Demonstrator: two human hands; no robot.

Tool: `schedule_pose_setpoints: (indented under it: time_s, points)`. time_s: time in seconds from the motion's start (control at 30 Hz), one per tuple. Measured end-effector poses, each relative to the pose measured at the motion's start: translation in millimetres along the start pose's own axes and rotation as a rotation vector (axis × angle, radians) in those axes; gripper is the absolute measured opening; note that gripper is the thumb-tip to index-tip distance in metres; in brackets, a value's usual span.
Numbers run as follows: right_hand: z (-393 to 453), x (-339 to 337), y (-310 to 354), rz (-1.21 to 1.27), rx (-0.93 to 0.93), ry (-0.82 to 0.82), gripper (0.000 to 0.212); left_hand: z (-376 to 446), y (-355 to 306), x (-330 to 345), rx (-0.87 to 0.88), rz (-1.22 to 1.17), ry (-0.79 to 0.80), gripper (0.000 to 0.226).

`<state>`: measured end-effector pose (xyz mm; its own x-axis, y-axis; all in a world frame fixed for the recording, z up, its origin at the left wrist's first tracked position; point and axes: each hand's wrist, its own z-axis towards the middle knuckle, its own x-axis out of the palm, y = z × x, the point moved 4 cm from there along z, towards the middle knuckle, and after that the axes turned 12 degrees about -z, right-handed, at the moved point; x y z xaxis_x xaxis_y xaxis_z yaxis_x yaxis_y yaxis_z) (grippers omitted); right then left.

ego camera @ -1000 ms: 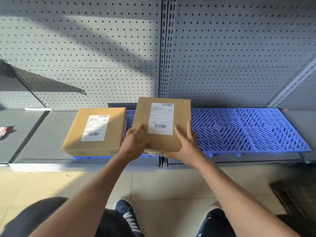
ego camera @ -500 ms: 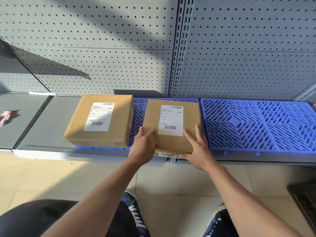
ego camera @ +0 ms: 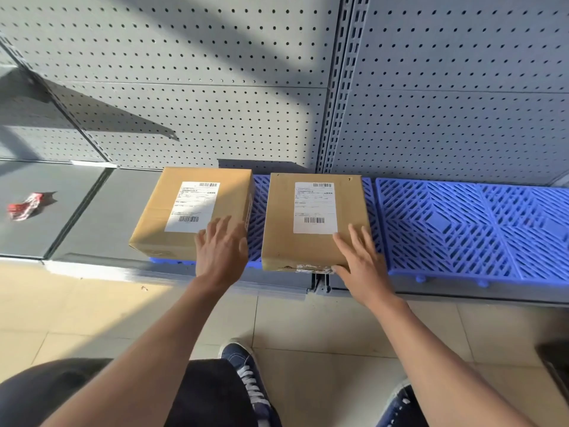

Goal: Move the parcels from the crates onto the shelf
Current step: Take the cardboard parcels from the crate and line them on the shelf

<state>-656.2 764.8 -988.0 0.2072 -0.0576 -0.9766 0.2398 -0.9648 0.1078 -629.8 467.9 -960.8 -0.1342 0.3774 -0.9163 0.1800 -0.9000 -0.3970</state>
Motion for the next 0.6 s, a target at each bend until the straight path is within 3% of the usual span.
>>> schedule_pose_setpoints:
  time_s: [0.1, 0.27, 0.6]
  points:
    - [3, -1, 9, 0.000, -0.011, -0.002, 0.070, -10, 11, -3, -0.020, -0.053, 0.026, 0.033]
    - [13, -1, 23, 0.008, -0.020, -0.001, 0.068, -15, 19, -6, 0.019, -0.067, 0.041, 0.058]
    - [23, 3, 43, 0.041, -0.032, -0.009, 0.071, -10, 25, -5, 0.010, -0.094, 0.053, 0.070]
